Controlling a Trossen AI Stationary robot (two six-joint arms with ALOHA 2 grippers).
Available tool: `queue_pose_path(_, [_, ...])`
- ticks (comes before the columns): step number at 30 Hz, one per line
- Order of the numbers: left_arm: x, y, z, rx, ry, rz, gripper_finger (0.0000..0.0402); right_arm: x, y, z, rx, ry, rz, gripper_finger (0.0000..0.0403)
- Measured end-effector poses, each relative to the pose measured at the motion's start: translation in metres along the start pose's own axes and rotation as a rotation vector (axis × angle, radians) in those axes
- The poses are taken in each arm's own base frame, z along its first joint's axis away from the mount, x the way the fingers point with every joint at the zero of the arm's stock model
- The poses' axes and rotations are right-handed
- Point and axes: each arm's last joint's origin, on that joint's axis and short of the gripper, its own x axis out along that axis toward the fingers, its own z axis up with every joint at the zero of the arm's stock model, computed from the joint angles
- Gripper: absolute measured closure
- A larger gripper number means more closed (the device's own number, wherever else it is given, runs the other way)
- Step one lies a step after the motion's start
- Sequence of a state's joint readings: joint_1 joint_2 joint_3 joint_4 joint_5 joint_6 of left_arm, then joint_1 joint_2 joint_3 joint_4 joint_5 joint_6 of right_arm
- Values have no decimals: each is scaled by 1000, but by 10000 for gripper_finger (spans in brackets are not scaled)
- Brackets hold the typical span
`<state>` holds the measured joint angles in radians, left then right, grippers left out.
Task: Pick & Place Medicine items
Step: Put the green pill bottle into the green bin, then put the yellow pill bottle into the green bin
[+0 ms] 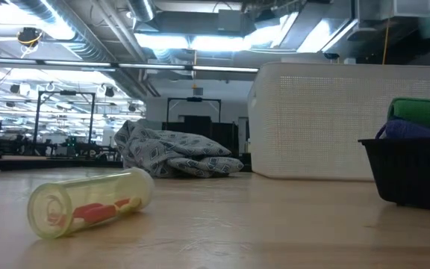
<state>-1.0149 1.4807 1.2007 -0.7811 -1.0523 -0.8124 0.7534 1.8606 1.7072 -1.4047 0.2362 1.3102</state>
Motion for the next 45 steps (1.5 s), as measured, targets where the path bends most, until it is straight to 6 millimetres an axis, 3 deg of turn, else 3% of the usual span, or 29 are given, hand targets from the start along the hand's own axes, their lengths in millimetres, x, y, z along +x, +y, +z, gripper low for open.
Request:
queue_pose_path(7, [0, 0, 0, -8, -3, -2, 217, 0, 2, -56, 88, 13, -67, 304])
queue_pose_path(15, [0, -1, 1, -8, -7, -7, 217, 39, 1, -110, 169, 110, -75, 304])
queue_pose_path(22, [0, -2, 1, -11, -8, -11, 217, 76, -1, -127, 205, 111, -11, 300])
queue_pose_path(26, [0, -2, 1, -11, -2, -16, 217, 81, -4, -128, 203, 115, -25, 264])
queue_pose_path(33, [0, -2, 1, -12, 5, -25, 217, 55, -2, -122, 226, 115, -21, 175])
queue_pose_path(38, [0, -2, 1, -11, 5, -25, 217, 19, 0, -111, 266, 42, 33, 159])
queue_pose_path(41, [0, -2, 1, -10, 5, -24, 217, -3, 9, -99, 236, -139, 163, 158])
queue_pose_path(45, [0, -2, 1, -8, 2, -21, 217, -21, 45, -73, -36, -363, 472, 158])
